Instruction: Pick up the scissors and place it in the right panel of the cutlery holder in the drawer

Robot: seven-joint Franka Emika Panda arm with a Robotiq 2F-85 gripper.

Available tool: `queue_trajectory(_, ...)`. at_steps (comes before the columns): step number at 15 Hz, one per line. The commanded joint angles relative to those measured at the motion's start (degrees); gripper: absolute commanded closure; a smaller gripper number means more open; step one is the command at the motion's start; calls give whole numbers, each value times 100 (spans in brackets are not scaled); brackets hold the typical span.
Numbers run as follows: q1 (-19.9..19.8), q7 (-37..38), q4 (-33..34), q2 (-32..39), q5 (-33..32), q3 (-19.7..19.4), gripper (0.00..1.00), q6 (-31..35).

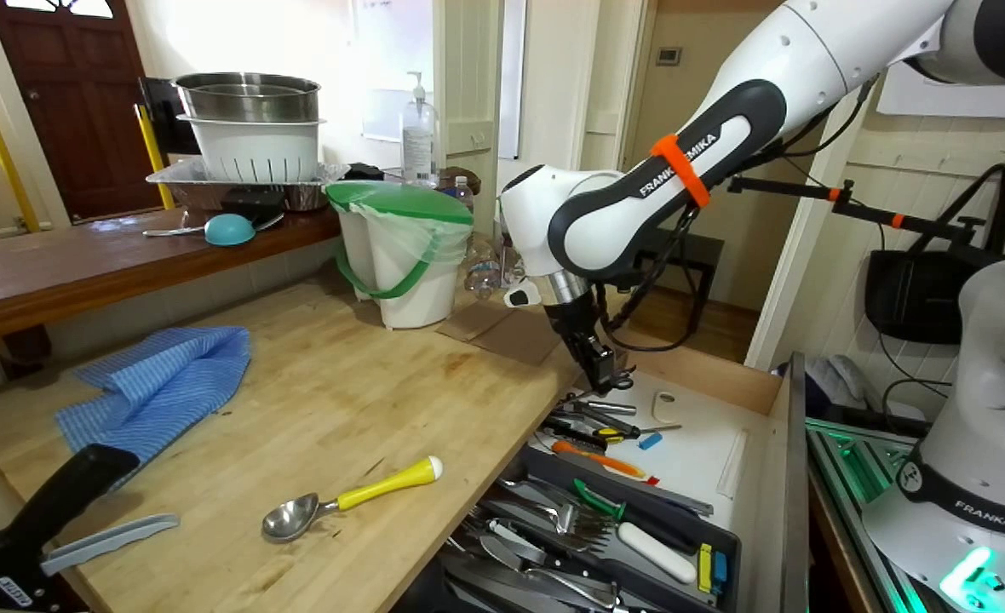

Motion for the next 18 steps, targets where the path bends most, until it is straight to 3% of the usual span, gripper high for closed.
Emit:
queue_trajectory(1, 48, 453, -16, -6, -120, 147, 94, -128)
queue_trajectory(6, 332, 1725, -395, -83, 21, 454, 94, -271)
queue_trajectory(9, 422, 2471, -988, -314, 411, 607, 94, 187)
queue_trajectory(11, 508, 2985, -1523, -577, 486, 640, 94, 848)
queue_trajectory(18, 809, 4873, -3088, -1247, -426, 570, 94, 3356)
